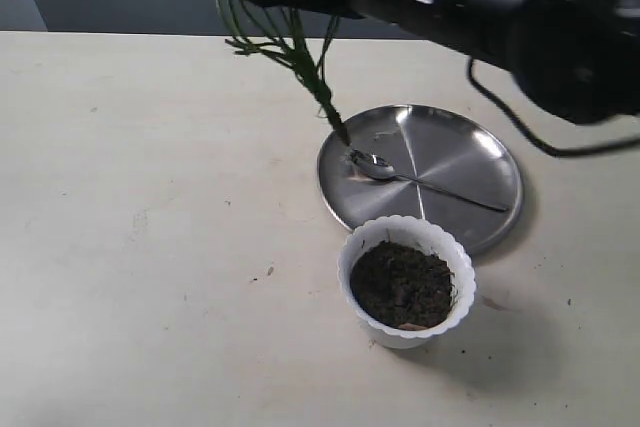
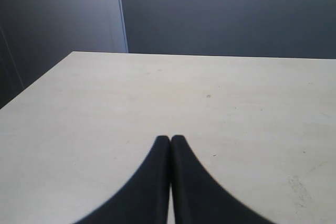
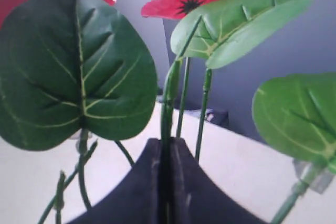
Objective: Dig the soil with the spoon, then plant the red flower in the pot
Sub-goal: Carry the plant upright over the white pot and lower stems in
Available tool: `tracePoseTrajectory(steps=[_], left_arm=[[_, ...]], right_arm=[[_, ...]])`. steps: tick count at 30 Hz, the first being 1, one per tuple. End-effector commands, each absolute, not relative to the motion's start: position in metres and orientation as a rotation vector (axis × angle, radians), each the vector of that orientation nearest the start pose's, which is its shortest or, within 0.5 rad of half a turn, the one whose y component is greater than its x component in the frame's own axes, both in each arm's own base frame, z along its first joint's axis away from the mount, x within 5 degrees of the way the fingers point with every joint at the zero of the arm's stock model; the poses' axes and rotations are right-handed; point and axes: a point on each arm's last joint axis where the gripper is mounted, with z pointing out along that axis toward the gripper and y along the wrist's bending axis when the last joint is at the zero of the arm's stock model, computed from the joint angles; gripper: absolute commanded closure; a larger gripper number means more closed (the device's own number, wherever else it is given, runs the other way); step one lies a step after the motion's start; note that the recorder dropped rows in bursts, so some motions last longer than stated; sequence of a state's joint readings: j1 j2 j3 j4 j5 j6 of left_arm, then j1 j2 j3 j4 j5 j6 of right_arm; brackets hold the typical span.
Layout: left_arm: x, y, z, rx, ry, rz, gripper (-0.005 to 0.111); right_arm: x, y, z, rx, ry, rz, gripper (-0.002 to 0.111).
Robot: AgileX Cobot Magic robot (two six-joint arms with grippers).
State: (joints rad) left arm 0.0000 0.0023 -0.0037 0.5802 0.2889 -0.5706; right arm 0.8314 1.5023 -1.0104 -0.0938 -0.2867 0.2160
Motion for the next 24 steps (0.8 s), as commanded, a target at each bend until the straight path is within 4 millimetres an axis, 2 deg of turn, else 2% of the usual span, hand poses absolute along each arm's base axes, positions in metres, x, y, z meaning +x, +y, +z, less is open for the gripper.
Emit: tracePoseTrajectory(steps=[1, 3, 5, 7, 9, 12, 13, 14, 18, 20, 24], left_arm=[[0.054, 0.014, 0.192, -0.125, 1.719, 0.126, 0.106], [0.054, 0.014, 0.192, -0.125, 1.719, 0.126, 0.106], [0.054, 0.014, 0.192, -0.125, 1.719, 0.126, 0.106], [0.054, 0.014, 0.192, -0.125, 1.719, 0.126, 0.106], [0.054, 0.014, 0.192, -0.125, 1.719, 0.126, 0.106], [0.054, 0.014, 0.192, -0.125, 1.719, 0.126, 0.106], [0.054, 0.014, 0.192, -0.125, 1.719, 0.126, 0.106], [0.054, 0.014, 0.192, -0.125, 1.719, 0.126, 0.106], [0.054, 0.014, 0.192, -0.125, 1.719, 0.126, 0.106], [0.054, 0.014, 0.192, -0.125, 1.719, 0.126, 0.106], [0.054, 0.014, 0.192, -0.125, 1.719, 0.126, 0.106]], right_arm=[[0.182, 0.203, 0.347, -0.643, 1.395, 0.696, 0.109], [0.161, 0.181, 0.351, -0.620, 1.310, 0.706, 0.109], [0.150, 0.166, 0.334, -0.612, 1.377, 0.691, 0.109], [0.148, 0.158, 0.310, -0.621, 1.426, 0.630, 0.109], [0.146, 0.152, 0.298, -0.565, 1.428, 0.641, 0.109], [0.137, 0.142, 0.278, -0.546, 1.351, 0.640, 0.109], [0.130, 0.136, 0.271, -0.534, 1.274, 0.659, 0.109], [0.127, 0.133, 0.269, -0.503, 1.240, 0.679, 0.109], [0.110, 0.104, 0.240, -0.340, 1.202, 0.756, 0.109], [0.105, 0.097, 0.227, -0.303, 1.267, 0.785, 0.109], [0.106, 0.098, 0.217, -0.322, 1.321, 0.771, 0.109]])
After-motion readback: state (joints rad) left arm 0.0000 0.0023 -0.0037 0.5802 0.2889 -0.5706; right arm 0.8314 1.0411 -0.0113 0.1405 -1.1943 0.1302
